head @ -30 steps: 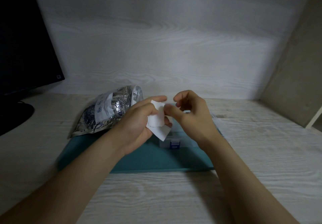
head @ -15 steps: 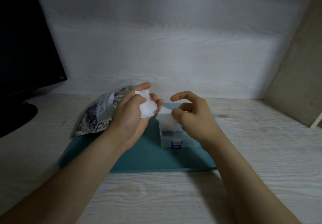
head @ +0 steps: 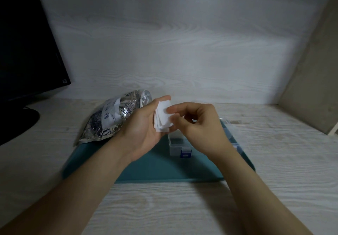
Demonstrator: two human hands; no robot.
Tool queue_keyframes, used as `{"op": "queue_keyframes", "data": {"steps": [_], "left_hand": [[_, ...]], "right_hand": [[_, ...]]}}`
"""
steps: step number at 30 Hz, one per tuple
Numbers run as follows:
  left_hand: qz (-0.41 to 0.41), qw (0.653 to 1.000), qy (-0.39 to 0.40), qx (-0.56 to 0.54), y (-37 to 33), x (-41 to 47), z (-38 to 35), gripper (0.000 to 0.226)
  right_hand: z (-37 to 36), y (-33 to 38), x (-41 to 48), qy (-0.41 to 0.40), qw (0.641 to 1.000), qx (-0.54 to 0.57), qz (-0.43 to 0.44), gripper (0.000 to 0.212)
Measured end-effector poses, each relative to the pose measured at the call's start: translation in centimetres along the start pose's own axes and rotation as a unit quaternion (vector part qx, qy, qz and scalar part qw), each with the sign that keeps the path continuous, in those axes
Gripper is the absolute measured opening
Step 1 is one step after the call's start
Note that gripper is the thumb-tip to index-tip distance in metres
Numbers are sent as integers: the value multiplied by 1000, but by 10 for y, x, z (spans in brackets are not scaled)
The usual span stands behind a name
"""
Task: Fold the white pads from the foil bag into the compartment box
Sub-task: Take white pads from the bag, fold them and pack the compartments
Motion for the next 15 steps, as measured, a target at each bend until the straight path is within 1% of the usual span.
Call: {"op": "queue_keyframes", "data": {"steps": [4, 7, 8, 11, 13, 15], "left_hand": [[-8, 999, -27, 41, 0, 3, 9, 41], [0, 997, -30, 73, 2, 4, 14, 42], [6, 996, -27, 88, 4, 4, 14, 44], [27, 993, 3, 118, 7, 2, 9, 51], [51, 992, 39, 105, 10, -1, -1, 59], [64, 991, 66, 96, 11, -3, -7, 65]], "right_hand": [[-8, -1, -1, 32, 997, -61, 18, 22], [-13, 5, -3, 39, 983, -166, 62, 21], [-13, 8, -4, 37, 977, -195, 79, 25], [-20, 16, -7, 52, 954, -256, 145, 39], [-22, 17, -7, 63, 946, -274, 160, 40], [-22, 19, -7, 67, 950, -261, 160, 36]]}}
Point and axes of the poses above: each hand's wrist, its own x-axis towards the middle knuckle, its own z-axis out of the back of the hand, y = z × x, the point moved 10 cm from there along x, towards the middle knuckle, and after that the axes turned 1 degree about y, right-handed, at the moved point
